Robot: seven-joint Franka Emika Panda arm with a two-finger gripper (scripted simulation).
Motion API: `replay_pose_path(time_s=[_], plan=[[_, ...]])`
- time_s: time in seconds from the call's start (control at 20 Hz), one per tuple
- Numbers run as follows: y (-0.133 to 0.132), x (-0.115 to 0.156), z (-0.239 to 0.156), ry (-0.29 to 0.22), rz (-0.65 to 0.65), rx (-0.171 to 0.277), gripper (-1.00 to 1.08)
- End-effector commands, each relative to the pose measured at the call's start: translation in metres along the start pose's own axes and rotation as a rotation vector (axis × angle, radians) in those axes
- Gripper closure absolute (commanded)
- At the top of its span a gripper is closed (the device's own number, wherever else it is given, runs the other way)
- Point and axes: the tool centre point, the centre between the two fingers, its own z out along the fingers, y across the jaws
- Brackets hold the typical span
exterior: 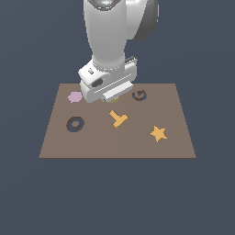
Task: Insert a designated object into the corresponding slot on a board.
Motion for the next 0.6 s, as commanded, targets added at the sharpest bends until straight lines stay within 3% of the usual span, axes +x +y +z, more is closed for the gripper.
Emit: replay_pose_path(time_s=[0.0, 0.55], plan=[[0.006, -0.001, 0.000, 0.000, -0.008, -0.001, 1.08], [0.058, -0.001, -0.003, 0.000, -0.130, -0.001, 1.08]])
